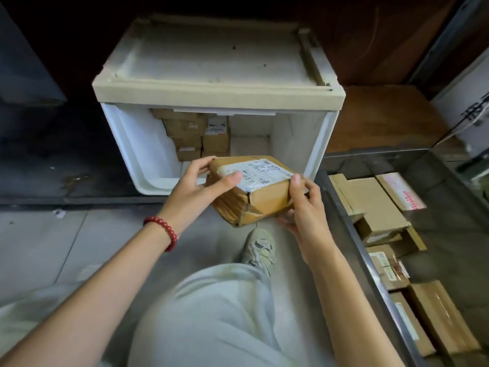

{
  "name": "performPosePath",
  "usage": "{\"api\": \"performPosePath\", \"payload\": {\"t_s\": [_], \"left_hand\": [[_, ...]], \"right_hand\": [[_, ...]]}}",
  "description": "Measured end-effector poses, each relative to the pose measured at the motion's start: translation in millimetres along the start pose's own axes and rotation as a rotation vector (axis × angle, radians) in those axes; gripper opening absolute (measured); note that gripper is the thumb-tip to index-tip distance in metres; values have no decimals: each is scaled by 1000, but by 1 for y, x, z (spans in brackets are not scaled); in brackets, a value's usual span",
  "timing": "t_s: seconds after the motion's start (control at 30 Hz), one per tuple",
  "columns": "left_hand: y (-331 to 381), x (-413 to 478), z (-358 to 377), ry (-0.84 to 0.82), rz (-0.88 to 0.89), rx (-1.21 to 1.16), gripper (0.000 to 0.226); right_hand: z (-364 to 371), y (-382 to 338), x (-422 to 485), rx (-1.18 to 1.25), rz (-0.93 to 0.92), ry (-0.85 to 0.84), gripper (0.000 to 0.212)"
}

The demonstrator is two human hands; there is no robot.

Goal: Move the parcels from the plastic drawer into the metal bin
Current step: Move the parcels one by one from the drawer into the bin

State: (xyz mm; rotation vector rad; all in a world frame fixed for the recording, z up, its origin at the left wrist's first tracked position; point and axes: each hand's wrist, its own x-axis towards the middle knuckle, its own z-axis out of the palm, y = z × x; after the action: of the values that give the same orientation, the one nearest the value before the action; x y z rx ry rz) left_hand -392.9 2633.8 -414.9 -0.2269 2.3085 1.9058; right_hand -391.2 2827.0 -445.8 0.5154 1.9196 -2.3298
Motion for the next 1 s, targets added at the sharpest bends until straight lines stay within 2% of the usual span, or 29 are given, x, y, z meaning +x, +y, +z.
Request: {"api": "performPosePath", "payload": {"t_s": [0.17, 0.4, 0.47, 0.6, 0.8, 0.9, 1.0], "left_hand": [[-3, -2, -3, -64, 72, 69, 98], [-18, 2, -21, -158, 43, 164, 126], [-20, 0, -21, -174, 52, 188, 118], [-21, 0, -20, -97, 67, 187, 89], [-22, 1, -25, -5, 19, 120, 75], [-20, 3, -25, 16, -10, 110, 67], [-18, 5, -21, 20, -3, 99, 60]], "right_hand": [[-5, -1, 2, -80, -48, 28, 37], [-23, -4, 6, -220, 9, -96, 39], [-26, -4, 6, -236, 41, -122, 45], [-29, -5, 6, -289, 67, -173, 52], [-36, -5, 3, -321, -17, -281, 53], [-34, -5, 0, -234, -11, -313, 60], [-27, -7, -2, -104, -15, -262, 62]]}}
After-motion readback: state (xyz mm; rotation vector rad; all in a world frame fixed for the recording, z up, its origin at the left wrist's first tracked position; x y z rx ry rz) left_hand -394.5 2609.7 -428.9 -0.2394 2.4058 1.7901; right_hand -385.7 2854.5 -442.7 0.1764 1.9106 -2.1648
